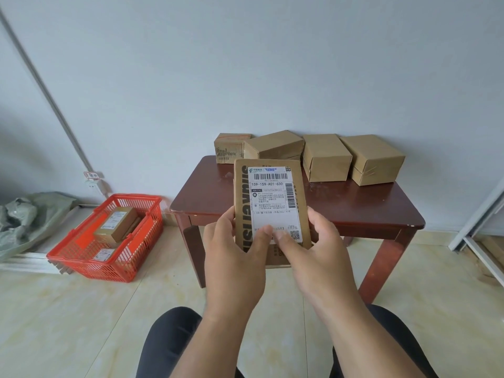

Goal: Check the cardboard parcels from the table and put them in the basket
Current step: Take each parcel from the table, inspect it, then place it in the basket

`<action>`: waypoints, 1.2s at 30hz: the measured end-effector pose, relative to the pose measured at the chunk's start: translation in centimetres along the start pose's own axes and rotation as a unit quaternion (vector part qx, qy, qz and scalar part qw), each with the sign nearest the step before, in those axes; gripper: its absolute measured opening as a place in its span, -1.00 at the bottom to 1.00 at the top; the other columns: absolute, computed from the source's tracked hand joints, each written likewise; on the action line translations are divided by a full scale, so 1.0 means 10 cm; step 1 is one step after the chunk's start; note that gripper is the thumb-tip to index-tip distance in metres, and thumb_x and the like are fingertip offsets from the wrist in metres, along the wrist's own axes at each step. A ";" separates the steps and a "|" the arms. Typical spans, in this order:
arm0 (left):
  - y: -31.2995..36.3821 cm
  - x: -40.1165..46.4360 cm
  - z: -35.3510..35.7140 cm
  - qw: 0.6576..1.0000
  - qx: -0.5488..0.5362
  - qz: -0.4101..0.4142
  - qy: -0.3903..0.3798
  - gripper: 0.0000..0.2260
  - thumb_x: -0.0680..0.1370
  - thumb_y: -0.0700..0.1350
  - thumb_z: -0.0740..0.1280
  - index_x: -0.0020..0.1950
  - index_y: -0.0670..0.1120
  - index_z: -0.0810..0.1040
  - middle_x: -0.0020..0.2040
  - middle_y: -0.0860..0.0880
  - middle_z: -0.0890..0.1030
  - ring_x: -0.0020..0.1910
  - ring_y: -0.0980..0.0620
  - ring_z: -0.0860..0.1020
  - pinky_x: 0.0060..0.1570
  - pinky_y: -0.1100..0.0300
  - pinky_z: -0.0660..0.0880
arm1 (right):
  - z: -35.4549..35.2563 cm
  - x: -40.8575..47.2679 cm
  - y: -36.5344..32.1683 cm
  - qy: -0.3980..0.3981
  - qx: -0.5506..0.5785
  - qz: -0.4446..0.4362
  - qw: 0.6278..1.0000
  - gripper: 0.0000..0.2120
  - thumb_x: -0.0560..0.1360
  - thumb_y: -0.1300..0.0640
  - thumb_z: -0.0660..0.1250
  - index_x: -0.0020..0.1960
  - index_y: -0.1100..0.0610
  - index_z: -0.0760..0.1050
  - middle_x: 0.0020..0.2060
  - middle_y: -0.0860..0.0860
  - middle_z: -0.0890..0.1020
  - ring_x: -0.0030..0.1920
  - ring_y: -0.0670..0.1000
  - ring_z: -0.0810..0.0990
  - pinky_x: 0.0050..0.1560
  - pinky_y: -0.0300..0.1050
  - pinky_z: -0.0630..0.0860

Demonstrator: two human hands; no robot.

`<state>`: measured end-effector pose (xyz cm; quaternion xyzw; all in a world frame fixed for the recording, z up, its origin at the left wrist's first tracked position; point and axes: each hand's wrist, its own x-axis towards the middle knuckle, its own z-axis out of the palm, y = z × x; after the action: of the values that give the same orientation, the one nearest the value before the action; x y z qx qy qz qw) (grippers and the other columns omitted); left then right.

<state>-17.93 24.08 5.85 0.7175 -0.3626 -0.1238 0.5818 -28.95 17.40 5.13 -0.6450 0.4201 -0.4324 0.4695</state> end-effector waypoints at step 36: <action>-0.05 -0.04 -0.03 0.999 -0.001 -0.032 0.005 -0.66 0.53 0.19 0.49 0.21 0.21 0.45 0.11 0.23 0.59 0.03 0.26 0.61 -0.28 0.38 0.56 | 0.01 0.03 -0.04 0.039 -0.023 0.007 0.999 -0.65 0.46 -0.34 0.43 0.04 -0.12 0.47 -0.08 -0.22 0.66 -0.18 -0.20 0.70 -0.37 -0.24 0.64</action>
<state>-17.82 24.60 5.35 0.7287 -0.3366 -0.1396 0.5798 -28.69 17.27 5.58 -0.6352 0.4528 -0.4440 0.4409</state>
